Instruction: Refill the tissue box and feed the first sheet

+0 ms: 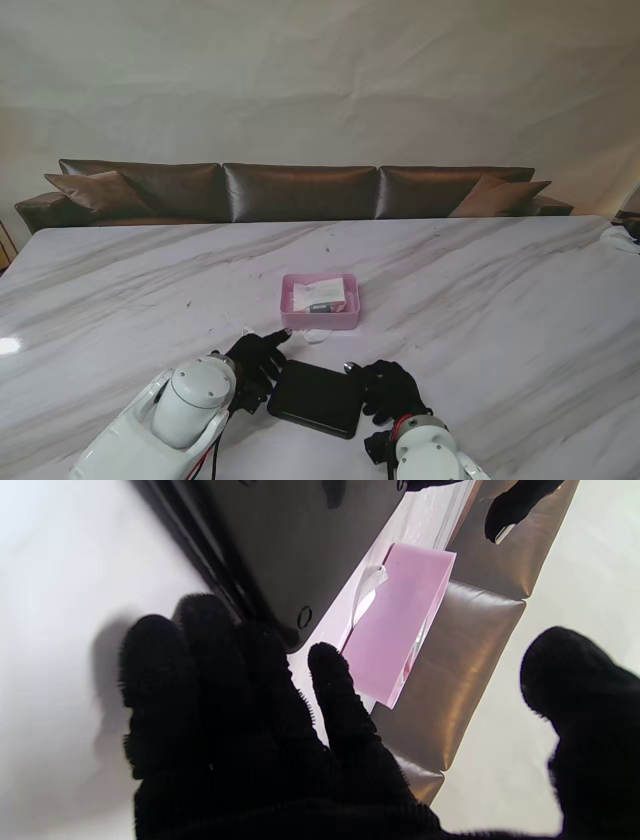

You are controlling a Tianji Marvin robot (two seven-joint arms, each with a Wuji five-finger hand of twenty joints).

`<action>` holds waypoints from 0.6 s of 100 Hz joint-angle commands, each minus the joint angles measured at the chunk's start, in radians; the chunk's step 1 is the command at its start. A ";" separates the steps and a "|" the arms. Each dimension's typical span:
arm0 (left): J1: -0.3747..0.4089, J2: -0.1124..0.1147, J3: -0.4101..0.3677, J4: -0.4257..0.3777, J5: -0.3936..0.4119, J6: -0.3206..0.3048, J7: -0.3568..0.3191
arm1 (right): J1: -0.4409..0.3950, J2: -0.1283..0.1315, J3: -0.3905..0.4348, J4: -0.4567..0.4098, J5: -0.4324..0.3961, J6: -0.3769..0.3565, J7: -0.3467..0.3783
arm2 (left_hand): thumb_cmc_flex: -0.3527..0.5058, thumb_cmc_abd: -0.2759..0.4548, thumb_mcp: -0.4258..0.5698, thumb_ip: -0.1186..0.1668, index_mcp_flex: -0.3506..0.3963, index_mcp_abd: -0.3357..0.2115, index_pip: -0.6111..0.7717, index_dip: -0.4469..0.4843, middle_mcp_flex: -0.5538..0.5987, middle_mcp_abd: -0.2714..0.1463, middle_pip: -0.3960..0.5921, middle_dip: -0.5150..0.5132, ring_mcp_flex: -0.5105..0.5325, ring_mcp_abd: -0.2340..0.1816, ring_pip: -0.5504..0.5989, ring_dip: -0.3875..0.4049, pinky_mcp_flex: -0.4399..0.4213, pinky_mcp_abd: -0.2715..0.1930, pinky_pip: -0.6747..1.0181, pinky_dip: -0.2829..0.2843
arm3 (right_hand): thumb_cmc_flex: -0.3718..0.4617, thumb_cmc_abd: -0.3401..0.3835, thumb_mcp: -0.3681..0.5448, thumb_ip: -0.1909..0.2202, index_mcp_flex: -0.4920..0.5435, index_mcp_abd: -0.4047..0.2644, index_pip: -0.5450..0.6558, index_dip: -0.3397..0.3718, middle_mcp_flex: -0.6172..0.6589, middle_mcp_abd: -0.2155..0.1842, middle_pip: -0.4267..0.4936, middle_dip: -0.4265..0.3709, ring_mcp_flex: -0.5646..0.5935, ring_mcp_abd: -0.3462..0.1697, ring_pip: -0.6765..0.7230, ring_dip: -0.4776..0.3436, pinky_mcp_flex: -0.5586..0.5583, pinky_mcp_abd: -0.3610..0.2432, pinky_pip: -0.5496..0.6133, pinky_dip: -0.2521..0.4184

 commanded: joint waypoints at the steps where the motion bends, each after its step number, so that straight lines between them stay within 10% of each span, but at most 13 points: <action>1: 0.014 -0.014 0.017 0.033 -0.009 0.008 -0.024 | 0.023 -0.017 -0.011 0.020 0.009 -0.009 0.020 | -0.005 0.028 -0.013 0.032 0.026 -0.055 0.014 -0.014 -0.006 0.018 -0.032 -0.024 -0.055 0.135 -0.084 -0.024 -0.013 -0.025 0.370 0.008 | 0.006 0.008 -0.023 0.001 0.015 0.011 0.004 -0.006 0.000 -0.067 -0.086 -0.040 -0.007 -0.027 -0.034 -0.005 0.008 -0.016 0.034 -0.009; 60: -0.026 -0.025 0.023 0.075 -0.010 0.010 -0.004 | 0.198 -0.046 -0.042 0.160 0.088 -0.032 0.007 | -0.008 0.028 -0.008 0.032 0.016 -0.069 0.009 -0.016 -0.014 0.011 -0.035 -0.025 -0.066 0.134 -0.088 -0.031 -0.023 -0.023 0.364 0.007 | 0.004 -0.002 -0.022 0.004 0.009 -0.048 0.001 -0.006 -0.038 -0.062 -0.109 -0.048 -0.023 -0.018 -0.039 -0.006 0.000 -0.015 0.031 -0.012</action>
